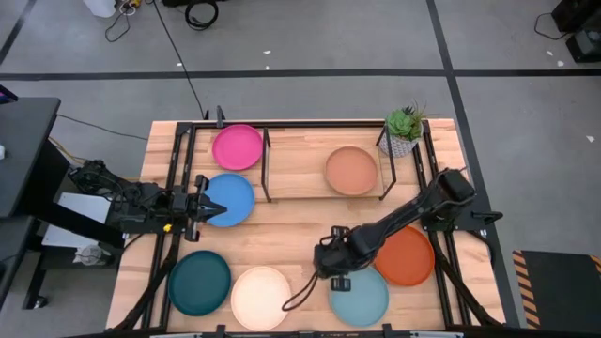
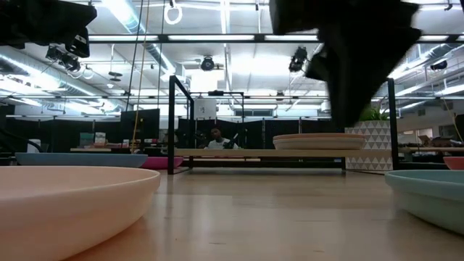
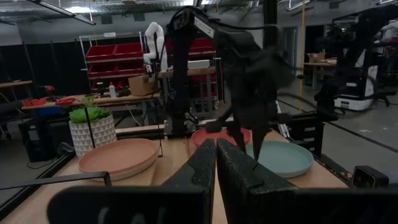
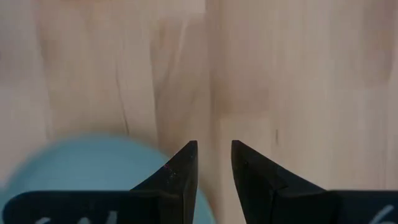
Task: Place and stack plates onto a shelf
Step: Stack the light blue plate on top of the light brown plate on the shelf
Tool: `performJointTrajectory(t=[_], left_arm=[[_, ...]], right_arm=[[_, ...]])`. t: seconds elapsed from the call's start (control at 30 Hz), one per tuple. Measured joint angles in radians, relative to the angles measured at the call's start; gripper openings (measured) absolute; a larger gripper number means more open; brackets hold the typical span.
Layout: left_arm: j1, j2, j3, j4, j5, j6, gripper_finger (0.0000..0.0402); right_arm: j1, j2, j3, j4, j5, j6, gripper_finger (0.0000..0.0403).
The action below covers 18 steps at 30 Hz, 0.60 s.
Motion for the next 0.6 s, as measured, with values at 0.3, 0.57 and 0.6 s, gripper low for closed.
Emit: performJointTrajectory(t=[0.3,0.57,0.6], left_arm=[[0.0,0.0,0.0,0.0,0.0,0.0,0.0023],[0.0,0.0,0.0,0.001,0.0,0.0,0.0023],[0.0,0.0,0.0,0.001,0.0,0.0,0.0023]], right_arm=[[0.015,0.107,0.063,-0.113,-0.142,-0.014,0.0103],[0.012,0.138,0.058,-0.166,-0.124,-0.058,0.0102],[0.012,0.138,0.058,-0.165,-0.113,-0.061,0.0099]])
